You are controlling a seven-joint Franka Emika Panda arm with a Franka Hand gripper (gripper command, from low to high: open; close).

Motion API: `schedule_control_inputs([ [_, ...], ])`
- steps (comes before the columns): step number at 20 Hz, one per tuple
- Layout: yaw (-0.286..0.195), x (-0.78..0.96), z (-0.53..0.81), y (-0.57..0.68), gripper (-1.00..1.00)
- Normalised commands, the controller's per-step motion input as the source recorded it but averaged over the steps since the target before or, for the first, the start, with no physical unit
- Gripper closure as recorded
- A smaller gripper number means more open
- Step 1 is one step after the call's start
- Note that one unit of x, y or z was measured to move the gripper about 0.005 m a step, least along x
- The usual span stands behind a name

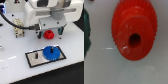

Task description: Insert the blue gear onto the right peg, followed by the red gear

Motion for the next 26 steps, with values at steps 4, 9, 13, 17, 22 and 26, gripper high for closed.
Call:
schedule_control_inputs([
  [4, 0.000, -0.24, -0.24, 0.06, 1.00],
  [9, 0.000, -0.22, -0.13, 0.06, 1.00],
  [13, 0.000, -0.13, -0.04, 0.08, 1.00],
  [17, 0.000, -0.11, -0.02, 0.04, 1.00],
  [22, 0.000, -0.06, 0.10, 0.02, 1.00],
  [26, 0.000, 0.11, 0.50, 0.00, 1.00],
])
